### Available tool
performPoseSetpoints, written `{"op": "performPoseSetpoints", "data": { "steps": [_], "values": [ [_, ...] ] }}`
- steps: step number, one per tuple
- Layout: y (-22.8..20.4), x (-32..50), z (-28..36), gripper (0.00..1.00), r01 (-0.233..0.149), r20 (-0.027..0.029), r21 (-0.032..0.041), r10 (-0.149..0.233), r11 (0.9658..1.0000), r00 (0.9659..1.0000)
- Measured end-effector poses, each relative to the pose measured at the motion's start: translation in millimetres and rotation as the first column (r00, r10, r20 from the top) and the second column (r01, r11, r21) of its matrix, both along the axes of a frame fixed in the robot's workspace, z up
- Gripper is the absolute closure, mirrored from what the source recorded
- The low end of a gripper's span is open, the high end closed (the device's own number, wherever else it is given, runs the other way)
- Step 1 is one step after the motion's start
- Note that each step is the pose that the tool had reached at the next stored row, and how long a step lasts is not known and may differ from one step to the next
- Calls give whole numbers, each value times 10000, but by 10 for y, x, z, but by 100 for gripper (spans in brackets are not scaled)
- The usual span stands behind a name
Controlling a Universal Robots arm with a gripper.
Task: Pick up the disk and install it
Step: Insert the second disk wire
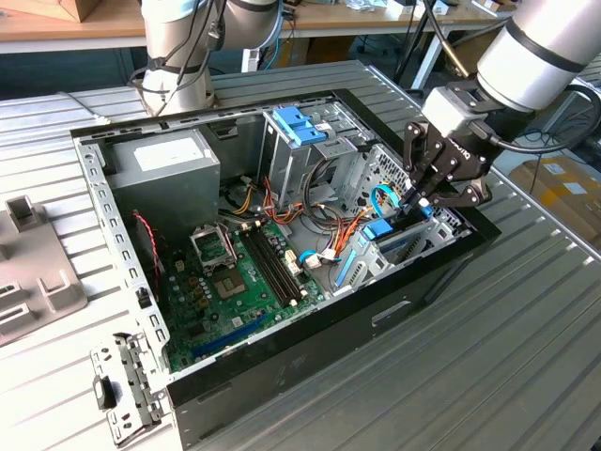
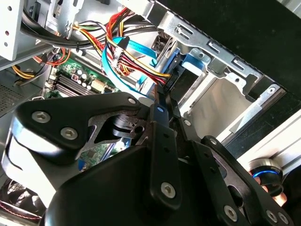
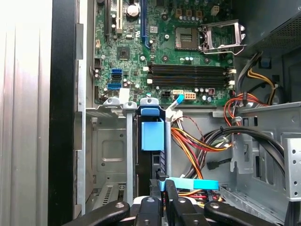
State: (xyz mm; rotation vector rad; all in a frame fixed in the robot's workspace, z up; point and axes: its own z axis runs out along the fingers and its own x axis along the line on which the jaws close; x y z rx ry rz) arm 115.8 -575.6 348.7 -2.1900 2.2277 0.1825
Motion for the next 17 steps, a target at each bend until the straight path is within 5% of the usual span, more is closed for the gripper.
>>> {"op": "performPoseSetpoints", "data": {
  "steps": [17],
  "values": [
    [-28,4,-66,83,0,1,8,0,10000,10000]
  ]
}}
